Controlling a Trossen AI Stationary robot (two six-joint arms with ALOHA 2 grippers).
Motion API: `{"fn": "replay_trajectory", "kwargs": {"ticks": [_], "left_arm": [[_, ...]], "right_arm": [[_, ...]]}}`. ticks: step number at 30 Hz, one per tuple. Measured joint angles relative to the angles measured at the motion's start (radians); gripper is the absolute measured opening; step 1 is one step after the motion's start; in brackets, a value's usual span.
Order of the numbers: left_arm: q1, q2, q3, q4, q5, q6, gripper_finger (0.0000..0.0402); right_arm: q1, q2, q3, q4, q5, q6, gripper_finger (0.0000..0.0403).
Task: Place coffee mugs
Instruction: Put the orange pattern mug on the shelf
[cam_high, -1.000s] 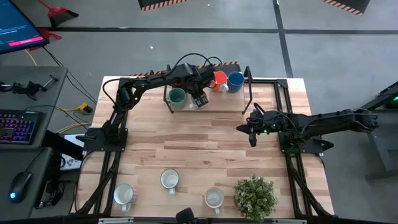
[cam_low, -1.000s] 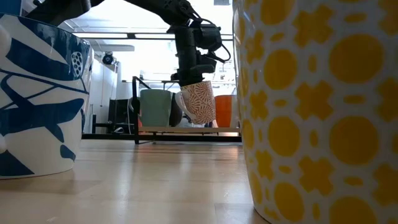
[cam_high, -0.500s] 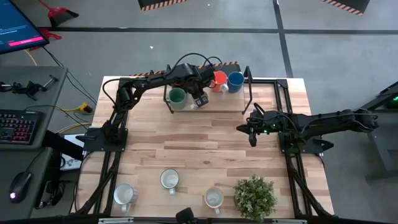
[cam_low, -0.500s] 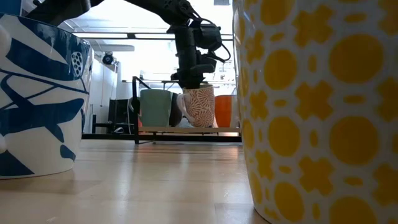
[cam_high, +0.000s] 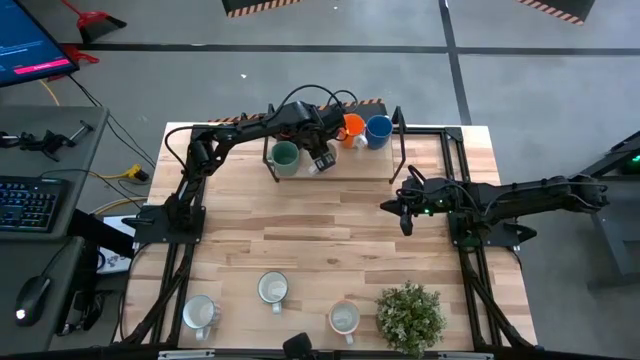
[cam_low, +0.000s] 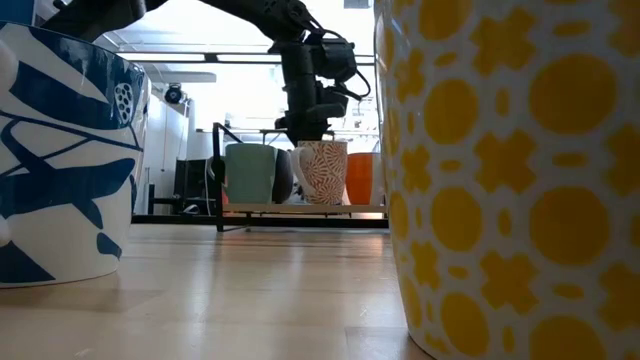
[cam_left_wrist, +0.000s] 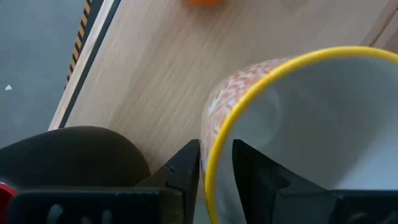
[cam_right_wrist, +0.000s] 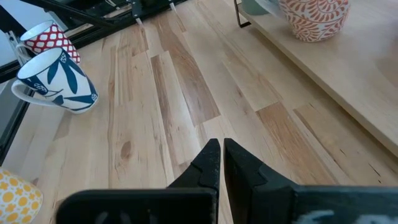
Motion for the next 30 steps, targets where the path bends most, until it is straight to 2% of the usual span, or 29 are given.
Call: {"fn": "replay_trajectory", "kwargs": {"ticks": [11, 30], "left_arm": [[0.0, 0.0, 0.0, 0.02, -0.038, -0.001, 0.0117], [0.001, -0.008, 0.0, 0.045, -0.031, 0.014, 0.0118]], "right_arm": [[0.0, 0.0, 0.0, 0.0, -0.043, 0.0, 0.0002], [0.0, 0.0, 0.0, 0.0, -0.057, 0.0, 0.0002]]}}
